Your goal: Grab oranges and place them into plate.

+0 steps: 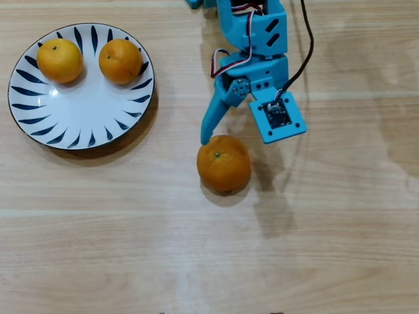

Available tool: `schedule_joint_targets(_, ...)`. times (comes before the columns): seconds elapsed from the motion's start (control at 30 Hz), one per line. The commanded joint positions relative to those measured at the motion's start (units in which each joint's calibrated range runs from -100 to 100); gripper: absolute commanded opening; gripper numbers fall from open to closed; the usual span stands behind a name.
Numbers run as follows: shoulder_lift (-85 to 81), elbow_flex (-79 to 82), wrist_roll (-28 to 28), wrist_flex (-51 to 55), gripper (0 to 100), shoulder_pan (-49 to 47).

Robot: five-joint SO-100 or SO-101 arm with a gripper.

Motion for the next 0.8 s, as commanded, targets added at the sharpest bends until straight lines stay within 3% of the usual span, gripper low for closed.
schedule_joint_targets(0.0,-2.2,1.9,-0.2,-3.2,40,1.9)
schedule_joint_targets(0.77,11.4,1.5,-1.1,-12.3,39,3.6)
